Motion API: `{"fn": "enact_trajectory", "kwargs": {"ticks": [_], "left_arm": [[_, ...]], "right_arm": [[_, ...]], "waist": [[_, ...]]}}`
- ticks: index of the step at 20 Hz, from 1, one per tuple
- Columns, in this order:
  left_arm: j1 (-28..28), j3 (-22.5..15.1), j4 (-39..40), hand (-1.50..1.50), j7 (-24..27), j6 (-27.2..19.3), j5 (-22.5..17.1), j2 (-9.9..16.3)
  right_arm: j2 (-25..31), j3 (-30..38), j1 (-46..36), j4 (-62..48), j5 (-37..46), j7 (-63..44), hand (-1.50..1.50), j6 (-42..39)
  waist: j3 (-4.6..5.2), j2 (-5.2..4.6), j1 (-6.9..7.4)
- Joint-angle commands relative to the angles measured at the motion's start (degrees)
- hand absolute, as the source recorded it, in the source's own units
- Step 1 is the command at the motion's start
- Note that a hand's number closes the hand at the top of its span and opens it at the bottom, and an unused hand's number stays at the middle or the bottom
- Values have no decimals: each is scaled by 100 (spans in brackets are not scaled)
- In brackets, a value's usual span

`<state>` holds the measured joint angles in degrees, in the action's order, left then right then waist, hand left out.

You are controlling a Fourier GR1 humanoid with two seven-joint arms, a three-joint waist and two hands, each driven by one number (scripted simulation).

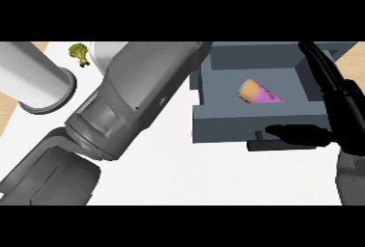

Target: Pick up the can, place it into the drawer and close the drawer

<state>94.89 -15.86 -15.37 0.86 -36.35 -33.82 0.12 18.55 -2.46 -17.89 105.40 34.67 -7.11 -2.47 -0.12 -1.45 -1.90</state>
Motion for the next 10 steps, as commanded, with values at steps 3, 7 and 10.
{"fn": "enact_trajectory", "kwargs": {"ticks": [3, 7, 10], "left_arm": [[-1, 11, 95, -150, -36, 231, 105, 5], [79, 135, 76, -150, -36, 57, 105, -3], [-63, 216, -7, -150, -22, 178, 110, 151]], "right_arm": [[-233, -608, -489, -1467, 1283, 193, -150, 638], [-305, -641, -967, -2579, 1671, 653, -150, 1097], [-481, -636, -1376, -3288, 1877, 695, -150, 1316]], "waist": [[6, 50, 190], [3, 43, 227], [5, 63, 227]]}}
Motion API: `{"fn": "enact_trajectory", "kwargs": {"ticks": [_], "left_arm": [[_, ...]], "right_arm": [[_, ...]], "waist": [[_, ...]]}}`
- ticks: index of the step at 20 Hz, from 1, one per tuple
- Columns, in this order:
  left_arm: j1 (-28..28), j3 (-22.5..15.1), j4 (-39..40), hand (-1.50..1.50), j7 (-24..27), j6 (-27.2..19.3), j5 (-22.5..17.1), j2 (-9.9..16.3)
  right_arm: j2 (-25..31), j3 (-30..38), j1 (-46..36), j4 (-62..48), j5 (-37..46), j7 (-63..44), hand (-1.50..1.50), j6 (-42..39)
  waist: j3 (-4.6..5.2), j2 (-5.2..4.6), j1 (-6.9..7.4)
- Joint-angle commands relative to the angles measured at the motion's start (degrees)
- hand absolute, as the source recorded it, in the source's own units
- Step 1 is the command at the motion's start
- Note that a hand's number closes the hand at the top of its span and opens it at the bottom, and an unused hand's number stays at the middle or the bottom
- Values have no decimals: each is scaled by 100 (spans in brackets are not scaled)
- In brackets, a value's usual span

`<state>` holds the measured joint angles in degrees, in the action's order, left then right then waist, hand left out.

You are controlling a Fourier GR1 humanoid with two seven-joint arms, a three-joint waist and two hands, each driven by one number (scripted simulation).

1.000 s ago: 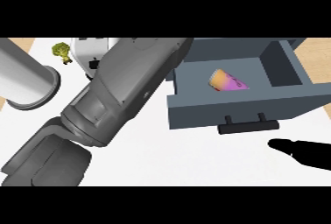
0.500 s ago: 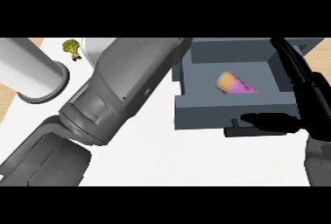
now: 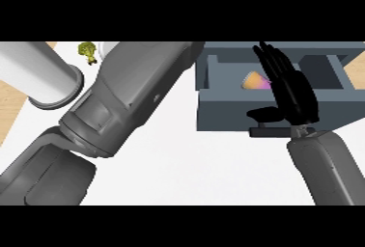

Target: Pick up the can, place it into the drawer and close the drawer

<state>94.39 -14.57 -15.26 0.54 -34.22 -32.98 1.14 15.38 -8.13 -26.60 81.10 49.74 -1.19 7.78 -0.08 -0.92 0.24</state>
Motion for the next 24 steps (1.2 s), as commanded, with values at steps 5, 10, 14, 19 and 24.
{"fn": "enact_trajectory", "kwargs": {"ticks": [5, 10, 14, 19, 24], "left_arm": [[-415, 39, -366, -150, -118, 46, 127, 381], [-561, -23, -624, -150, -370, 278, 212, 600], [-598, -139, -959, -150, -677, 278, 324, 754], [-1072, -252, -1430, -150, -761, 241, 437, 899], [-1432, -229, -1769, -150, -900, 513, 403, 1156]], "right_arm": [[-359, 196, -796, -2203, 565, 573, -150, 1211], [-433, 511, -1543, -3434, 922, 552, -150, 2069], [-697, 653, -2258, -4202, 1158, 225, -150, 2534], [-597, 899, -2851, -4946, 1158, 402, -150, 2911], [-357, 1123, -3500, -5525, 1107, 623, -150, 2983]], "waist": [[3, 56, 185], [2, 39, 290], [4, 54, 406], [5, 64, 468], [3, 27, 493]]}}
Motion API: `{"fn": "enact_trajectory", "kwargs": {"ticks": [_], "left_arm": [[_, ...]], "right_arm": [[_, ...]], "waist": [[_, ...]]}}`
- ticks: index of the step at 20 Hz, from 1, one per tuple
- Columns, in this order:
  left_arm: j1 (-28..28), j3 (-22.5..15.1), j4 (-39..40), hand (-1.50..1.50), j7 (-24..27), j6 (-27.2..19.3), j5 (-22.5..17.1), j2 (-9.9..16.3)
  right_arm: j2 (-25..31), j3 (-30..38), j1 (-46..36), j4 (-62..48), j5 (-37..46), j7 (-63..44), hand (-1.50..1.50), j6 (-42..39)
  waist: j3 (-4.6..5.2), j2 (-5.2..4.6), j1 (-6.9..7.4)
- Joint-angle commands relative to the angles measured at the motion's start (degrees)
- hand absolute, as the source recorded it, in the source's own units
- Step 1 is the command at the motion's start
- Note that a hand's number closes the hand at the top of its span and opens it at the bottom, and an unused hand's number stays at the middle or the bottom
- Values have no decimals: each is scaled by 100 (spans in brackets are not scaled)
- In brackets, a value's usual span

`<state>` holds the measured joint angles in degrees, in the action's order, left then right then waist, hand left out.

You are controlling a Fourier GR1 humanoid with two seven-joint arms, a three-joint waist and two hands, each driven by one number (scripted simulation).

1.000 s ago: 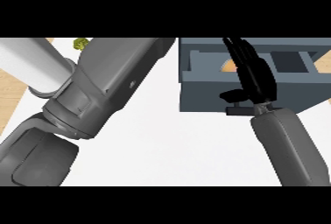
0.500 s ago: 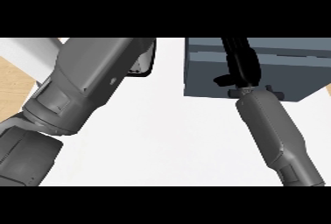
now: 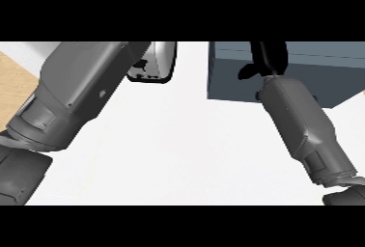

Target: Pick up the can, place it into the drawer and close the drawer

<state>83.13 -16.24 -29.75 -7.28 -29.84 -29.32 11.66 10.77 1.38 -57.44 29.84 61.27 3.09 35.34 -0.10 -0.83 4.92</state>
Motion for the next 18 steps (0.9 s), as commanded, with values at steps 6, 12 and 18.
{"fn": "enact_trajectory", "kwargs": {"ticks": [6, 12, 18], "left_arm": [[-801, -121, -907, -150, -136, 232, 62, 382], [-1004, -185, -1298, -150, -324, 11, 94, 290], [-1299, -63, -1860, -150, -579, 224, -12, 794]], "right_arm": [[100, 356, -817, -810, -81, 153, -150, 377], [-187, 654, -1324, -811, -457, 362, -150, 109], [-45, 1019, -1213, -875, -822, 1053, -150, 170]], "waist": [[7, -9, 195], [2, 19, 155], [-1, 1, 189]]}}
